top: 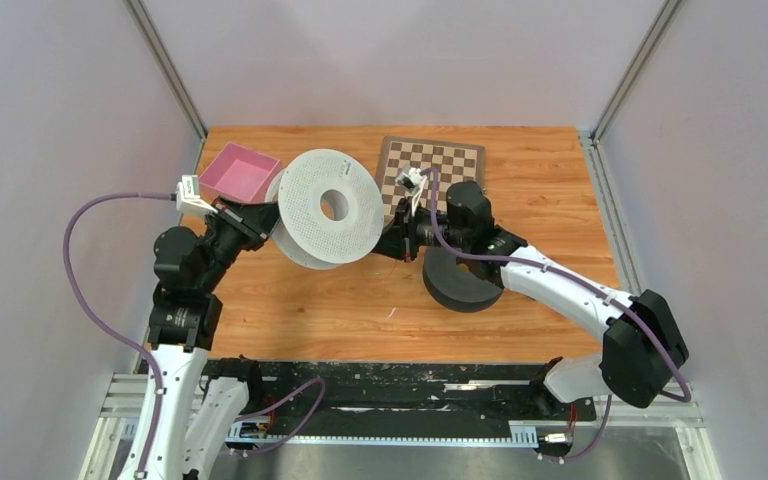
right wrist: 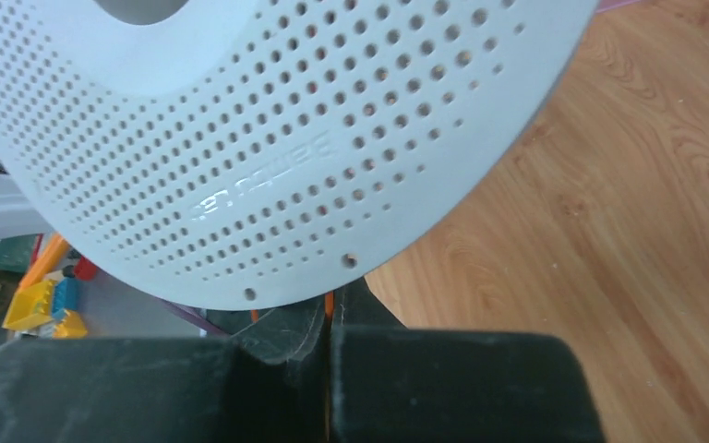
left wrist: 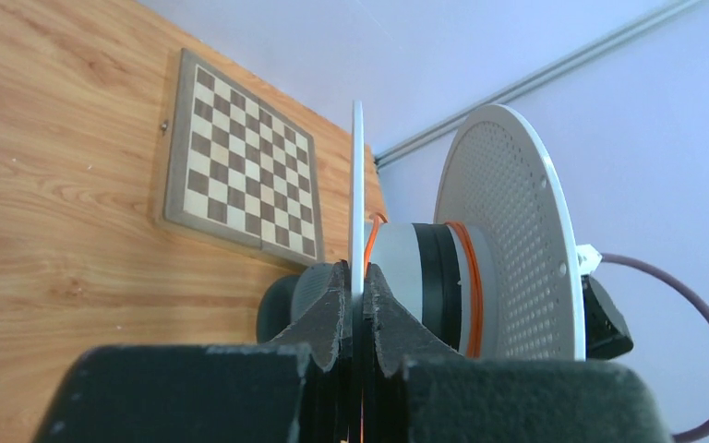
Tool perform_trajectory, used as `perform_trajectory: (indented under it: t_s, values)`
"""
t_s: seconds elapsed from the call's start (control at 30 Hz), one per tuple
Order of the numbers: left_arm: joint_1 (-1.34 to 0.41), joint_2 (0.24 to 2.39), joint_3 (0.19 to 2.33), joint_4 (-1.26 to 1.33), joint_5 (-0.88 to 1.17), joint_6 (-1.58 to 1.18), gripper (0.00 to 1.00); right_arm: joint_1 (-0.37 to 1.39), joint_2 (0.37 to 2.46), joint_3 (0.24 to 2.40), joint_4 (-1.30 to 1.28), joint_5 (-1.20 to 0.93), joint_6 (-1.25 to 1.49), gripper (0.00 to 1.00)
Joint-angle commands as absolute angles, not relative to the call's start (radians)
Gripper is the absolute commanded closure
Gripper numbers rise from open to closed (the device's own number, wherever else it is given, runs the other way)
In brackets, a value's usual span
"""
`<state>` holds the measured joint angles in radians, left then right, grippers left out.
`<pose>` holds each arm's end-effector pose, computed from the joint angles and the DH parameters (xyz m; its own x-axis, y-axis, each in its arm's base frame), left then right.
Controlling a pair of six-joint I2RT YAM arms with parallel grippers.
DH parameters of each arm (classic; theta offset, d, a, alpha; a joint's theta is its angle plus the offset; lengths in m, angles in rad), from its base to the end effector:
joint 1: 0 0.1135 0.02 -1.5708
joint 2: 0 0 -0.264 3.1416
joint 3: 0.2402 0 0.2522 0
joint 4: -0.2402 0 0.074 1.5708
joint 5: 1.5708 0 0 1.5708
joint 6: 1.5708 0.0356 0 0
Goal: Wrap the cables
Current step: Wrap the cable around the cable reel.
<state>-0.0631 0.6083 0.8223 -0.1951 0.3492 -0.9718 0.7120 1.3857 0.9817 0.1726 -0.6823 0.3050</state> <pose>0.1364 -0.0208 0.3771 -0.3203 -0.7574 -0.5691 0.2415 0.5156 -0.8221 0.2270 0.2255 0.3086 -0.4574 -0.0869 -0.8850 -0.8747 0.2230 0.4302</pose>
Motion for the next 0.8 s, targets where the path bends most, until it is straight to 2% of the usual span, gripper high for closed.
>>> perform_trajectory:
  t_s: [0.0, 0.13, 0.43, 0.77]
  values:
    - [-0.055, 0.570, 0.801, 0.008, 0.286, -1.105, 1.00, 0.719, 1.346, 0.975, 0.331, -0.713, 0.485, 0.98]
    - [-0.057, 0.518, 0.732, 0.073, 0.169, -1.148, 1.00, 0.719, 1.341, 0.940, 0.443, -0.707, 0.630, 0.97]
    - [-0.056, 0.503, 0.557, 0.290, 0.122, -1.376, 1.00, 0.724, 1.406, 0.859, 0.778, -0.649, 0.955, 0.97]
    - [-0.057, 0.516, 0.455, 0.440, 0.058, -1.526, 1.00, 0.797, 1.534, 0.918, 0.863, -0.484, 1.093, 0.97]
